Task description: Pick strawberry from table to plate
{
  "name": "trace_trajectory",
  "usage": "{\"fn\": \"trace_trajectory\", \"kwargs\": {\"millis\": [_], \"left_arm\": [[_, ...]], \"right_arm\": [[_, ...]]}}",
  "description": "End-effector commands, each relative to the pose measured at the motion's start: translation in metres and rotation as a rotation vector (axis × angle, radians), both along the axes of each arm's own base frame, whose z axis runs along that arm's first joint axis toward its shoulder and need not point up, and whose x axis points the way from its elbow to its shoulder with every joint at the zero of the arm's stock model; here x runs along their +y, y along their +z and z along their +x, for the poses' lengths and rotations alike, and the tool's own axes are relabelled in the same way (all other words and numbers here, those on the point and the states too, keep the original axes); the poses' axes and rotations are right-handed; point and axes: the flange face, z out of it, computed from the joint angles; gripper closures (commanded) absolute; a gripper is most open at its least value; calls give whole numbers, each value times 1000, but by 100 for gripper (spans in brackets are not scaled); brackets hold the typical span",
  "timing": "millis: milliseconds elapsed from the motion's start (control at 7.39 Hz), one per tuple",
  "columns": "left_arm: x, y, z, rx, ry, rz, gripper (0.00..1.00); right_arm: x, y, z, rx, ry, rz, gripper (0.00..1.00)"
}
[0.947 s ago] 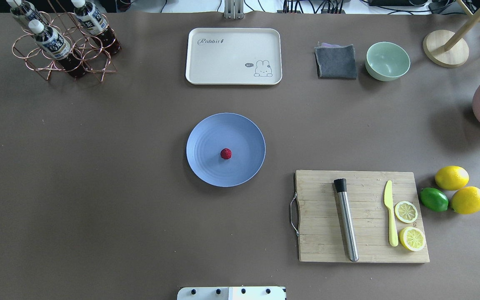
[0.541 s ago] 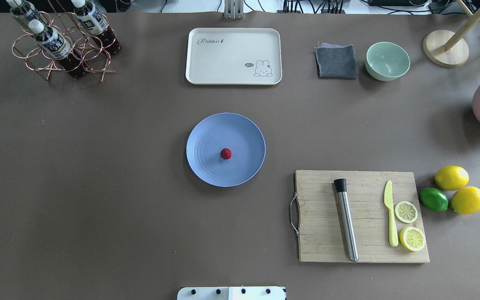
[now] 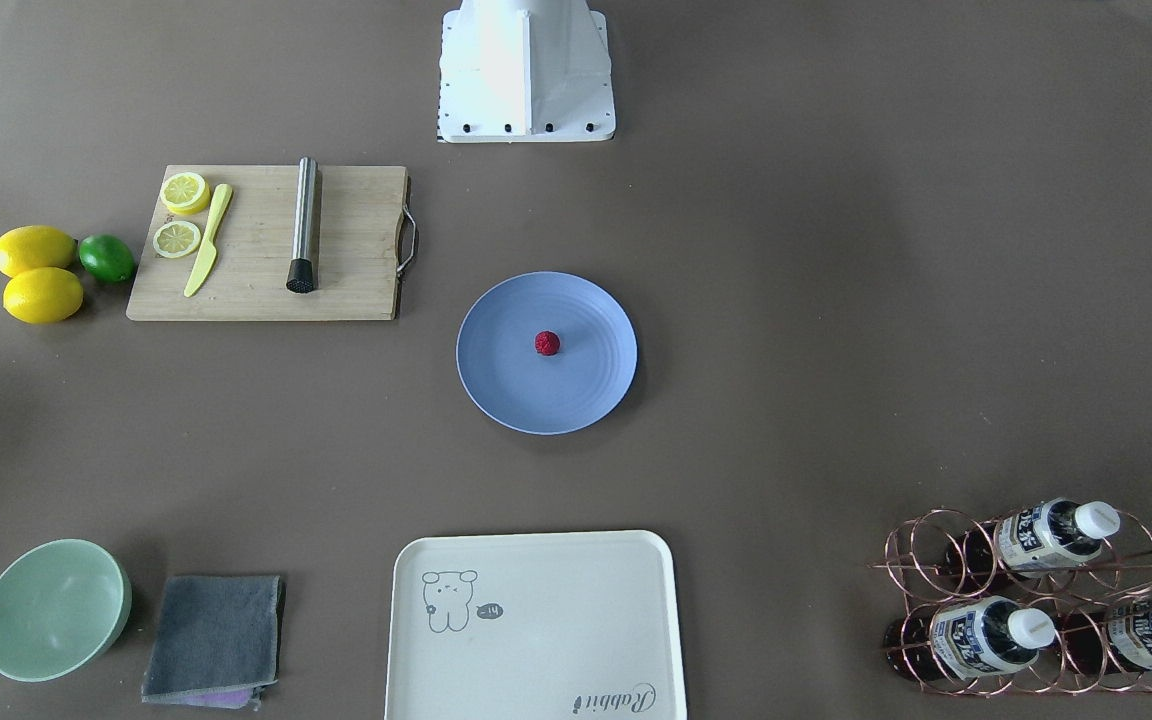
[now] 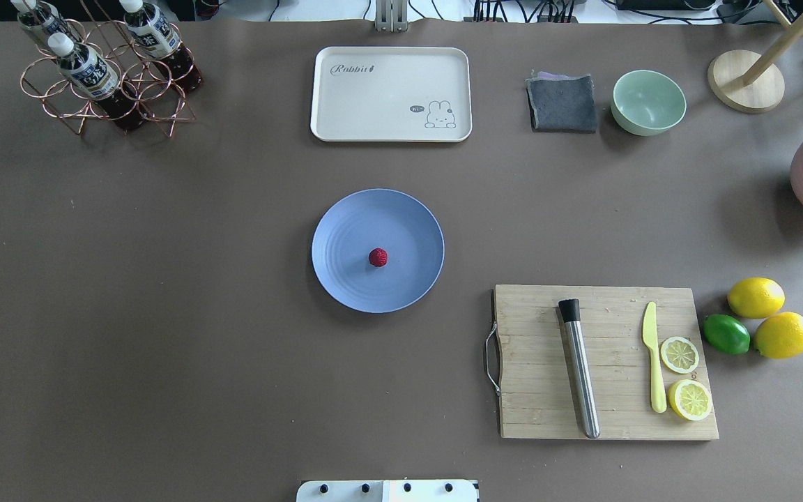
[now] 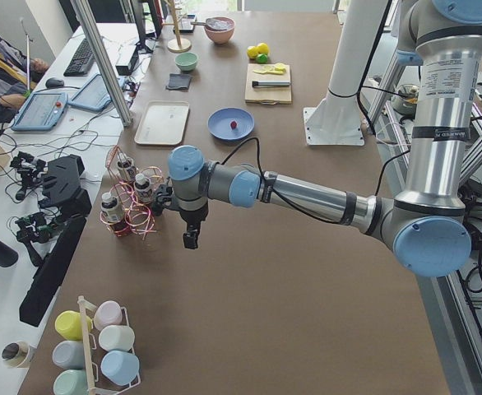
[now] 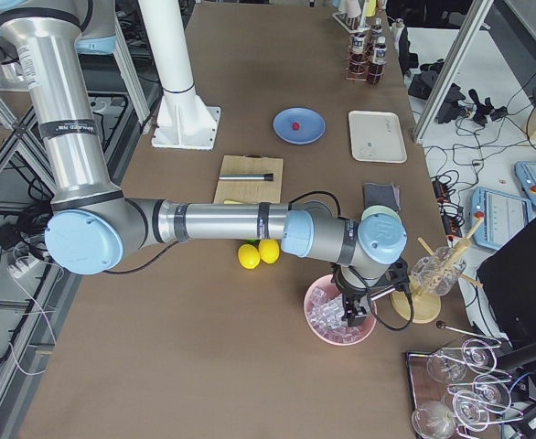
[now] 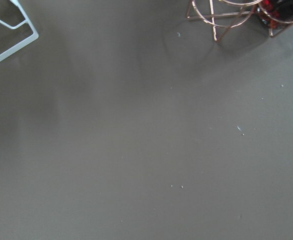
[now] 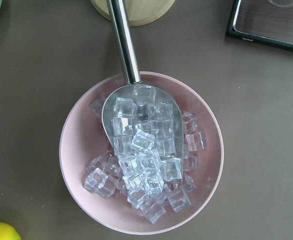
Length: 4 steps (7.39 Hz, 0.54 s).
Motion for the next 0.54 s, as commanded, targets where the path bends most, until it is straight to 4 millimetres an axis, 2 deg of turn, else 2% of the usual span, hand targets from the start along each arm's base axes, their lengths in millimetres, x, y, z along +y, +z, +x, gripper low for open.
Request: {"fn": "trace_trajectory", "kwargs": {"millis": [0,135,271,406], "left_arm": [[3,20,-21,36,-39,-73,3],[7,28,-22,32,-14,-60,3],[21,39,-26,30,14,-46,3],[24,40,-33,29,2,-49,3]], "right_arm": [[2,0,-2,3,-4,0,0],[2,1,-2,21,-8,2,0],[2,1,-1,30,-9,2,0],[2,1,-1,30,-9,1,0]]}}
